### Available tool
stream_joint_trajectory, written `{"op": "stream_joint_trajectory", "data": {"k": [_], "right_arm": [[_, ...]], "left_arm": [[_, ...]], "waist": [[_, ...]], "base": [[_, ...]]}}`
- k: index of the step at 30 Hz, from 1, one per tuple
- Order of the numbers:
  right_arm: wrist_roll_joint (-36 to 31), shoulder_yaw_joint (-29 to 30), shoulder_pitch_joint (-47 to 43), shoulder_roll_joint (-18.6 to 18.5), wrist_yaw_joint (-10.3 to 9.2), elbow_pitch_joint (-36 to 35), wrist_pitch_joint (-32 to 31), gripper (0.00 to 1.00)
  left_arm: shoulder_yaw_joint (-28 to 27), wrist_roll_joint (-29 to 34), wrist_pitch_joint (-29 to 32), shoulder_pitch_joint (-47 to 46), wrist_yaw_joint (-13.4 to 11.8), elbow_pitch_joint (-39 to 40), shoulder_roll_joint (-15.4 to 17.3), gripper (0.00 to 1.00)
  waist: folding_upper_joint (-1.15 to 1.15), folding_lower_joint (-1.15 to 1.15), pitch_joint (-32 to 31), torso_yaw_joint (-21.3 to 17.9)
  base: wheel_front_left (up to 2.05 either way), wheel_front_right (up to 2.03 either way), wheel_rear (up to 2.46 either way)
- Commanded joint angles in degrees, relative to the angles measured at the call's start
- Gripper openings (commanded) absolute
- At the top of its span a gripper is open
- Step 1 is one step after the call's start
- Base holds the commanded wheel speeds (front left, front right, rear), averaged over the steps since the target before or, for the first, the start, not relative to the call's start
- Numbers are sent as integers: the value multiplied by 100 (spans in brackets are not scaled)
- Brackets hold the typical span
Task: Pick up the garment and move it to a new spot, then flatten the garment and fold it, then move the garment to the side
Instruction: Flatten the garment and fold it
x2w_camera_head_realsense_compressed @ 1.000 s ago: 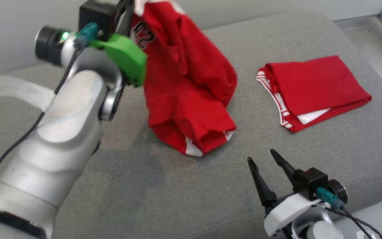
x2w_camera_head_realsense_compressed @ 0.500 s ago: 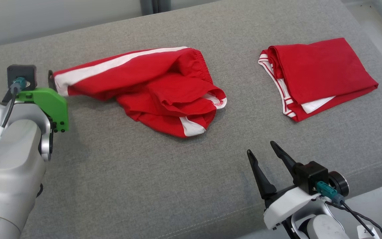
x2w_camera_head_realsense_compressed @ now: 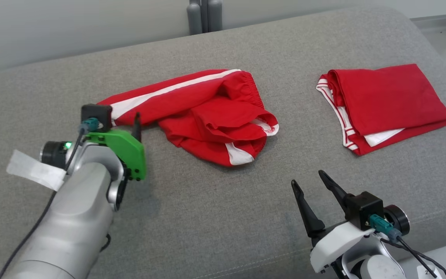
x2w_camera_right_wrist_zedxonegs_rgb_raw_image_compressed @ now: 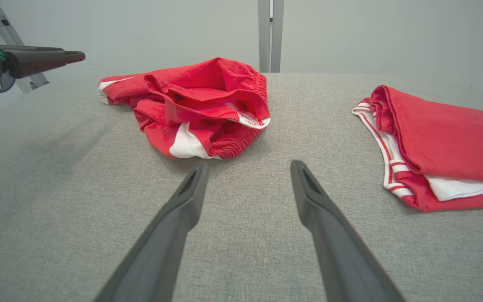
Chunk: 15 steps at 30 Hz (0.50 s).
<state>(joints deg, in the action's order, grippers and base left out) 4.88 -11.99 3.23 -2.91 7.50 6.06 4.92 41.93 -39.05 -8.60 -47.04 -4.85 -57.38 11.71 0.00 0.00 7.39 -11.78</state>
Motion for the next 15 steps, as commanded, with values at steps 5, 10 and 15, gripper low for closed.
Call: {"op": "stream_joint_trajectory", "data": {"k": [5, 10, 15], "right_arm": [[31, -36, -133, -2, -3, -5, -14, 100], [55, -3, -166, -2, -3, -20, 4, 100], [58, 55, -164, -1, -3, -18, 40, 100]], "left_arm": [[75, -163, 148, 311, 203, 243, -326, 100], [113, -299, 294, 480, 231, 508, -543, 100], [145, -405, 454, 555, 117, 804, -679, 100]], "waist": [[0, 0, -260, 16], [0, 0, -240, -180], [0, 0, -147, -361]], "base": [[0, 0, 0], [0, 0, 0], [0, 0, 0]]}}
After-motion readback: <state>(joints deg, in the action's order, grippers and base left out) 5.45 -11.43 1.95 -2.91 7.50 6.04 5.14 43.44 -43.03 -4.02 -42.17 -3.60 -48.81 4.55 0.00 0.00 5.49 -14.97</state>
